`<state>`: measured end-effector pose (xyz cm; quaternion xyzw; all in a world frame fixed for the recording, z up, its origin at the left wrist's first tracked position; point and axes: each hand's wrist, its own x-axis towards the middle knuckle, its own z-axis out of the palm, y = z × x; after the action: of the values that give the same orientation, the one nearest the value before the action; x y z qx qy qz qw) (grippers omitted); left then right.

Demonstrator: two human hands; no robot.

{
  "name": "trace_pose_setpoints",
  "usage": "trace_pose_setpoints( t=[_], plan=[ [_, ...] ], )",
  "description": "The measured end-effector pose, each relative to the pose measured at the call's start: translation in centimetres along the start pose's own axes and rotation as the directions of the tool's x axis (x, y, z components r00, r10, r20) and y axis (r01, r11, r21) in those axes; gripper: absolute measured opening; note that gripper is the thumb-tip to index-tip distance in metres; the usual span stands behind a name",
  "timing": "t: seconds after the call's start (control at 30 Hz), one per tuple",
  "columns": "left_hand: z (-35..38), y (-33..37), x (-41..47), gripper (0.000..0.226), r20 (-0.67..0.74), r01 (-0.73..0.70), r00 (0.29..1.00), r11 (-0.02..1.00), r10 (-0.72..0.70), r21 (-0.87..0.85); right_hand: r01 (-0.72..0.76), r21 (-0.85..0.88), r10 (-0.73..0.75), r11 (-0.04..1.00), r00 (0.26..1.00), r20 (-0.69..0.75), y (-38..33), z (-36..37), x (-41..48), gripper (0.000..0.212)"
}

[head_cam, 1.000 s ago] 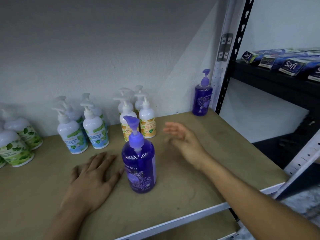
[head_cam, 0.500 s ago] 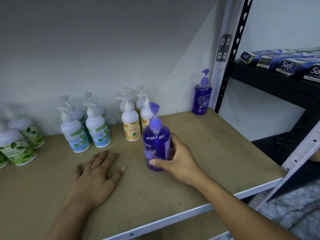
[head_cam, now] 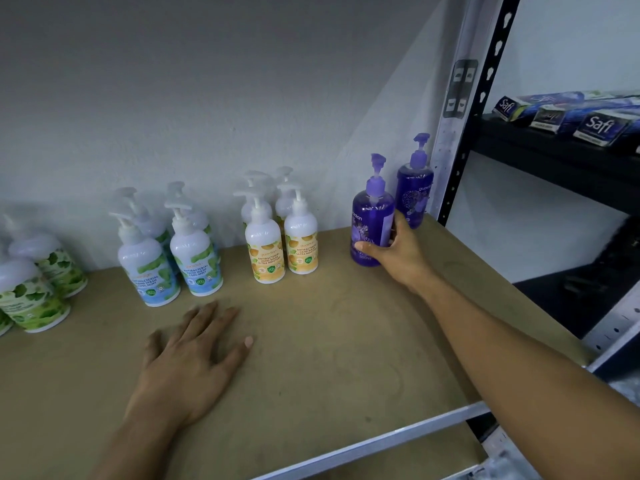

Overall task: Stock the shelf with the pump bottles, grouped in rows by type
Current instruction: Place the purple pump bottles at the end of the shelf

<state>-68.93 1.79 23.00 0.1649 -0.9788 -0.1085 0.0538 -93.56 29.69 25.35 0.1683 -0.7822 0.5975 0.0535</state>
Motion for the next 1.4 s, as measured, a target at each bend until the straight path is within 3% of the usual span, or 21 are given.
trace_pose_setpoints(
  t=[0.2,0.43,0.57,0.7,0.83,0.93,1.07,1.4],
  plan=[
    [-0.6,0.4,0.0,0.083,-0.017,0.003,1.0,1.0,-0.004,-0.026,-0.017,-0.098,0.012,0.995,0.998,-0.057,1.2,0.2,4.0,0.092],
    [0.1,1.2,0.9,0.078,-0.054,-0.059,0.997,0.998,0.057,-0.036,-0.025,-0.07,0.01,0.997,0.98,-0.2,2.3,1.1,5.3,0.08],
    [0.6,2.1,1.3,0.082,-0.018,-0.112,0.994,0.992,0.112,-0.051,0.039,-0.166,-0.084,0.985,0.957,-0.278,3.0,2.0,5.3,0.075],
    [1.0,3.5,1.5,0.084,0.033,-0.142,0.989,0.989,0.143,-0.042,0.031,-0.28,-0.132,0.96,0.928,-0.348,2.7,2.8,5.7,0.094],
    [1.0,3.7,1.7,0.084,0.05,-0.14,0.989,0.99,0.141,-0.014,-0.007,-0.306,-0.109,0.952,0.927,-0.358,2.8,3.0,6.3,0.098],
    [1.1,3.5,1.8,0.084,0.051,-0.14,0.989,0.99,0.141,-0.022,-0.015,-0.234,-0.068,0.972,0.936,-0.344,2.7,2.5,6.5,0.093],
    [0.9,3.6,1.8,0.084,0.057,-0.139,0.988,0.99,0.141,-0.034,-0.021,-0.131,-0.021,0.991,0.951,-0.307,2.5,1.8,6.3,0.086],
    [0.7,3.7,1.7,0.086,0.064,-0.134,0.989,0.99,0.137,-0.044,-0.005,-0.091,-0.011,0.996,0.986,-0.167,2.9,0.9,6.5,0.074]
  ],
)
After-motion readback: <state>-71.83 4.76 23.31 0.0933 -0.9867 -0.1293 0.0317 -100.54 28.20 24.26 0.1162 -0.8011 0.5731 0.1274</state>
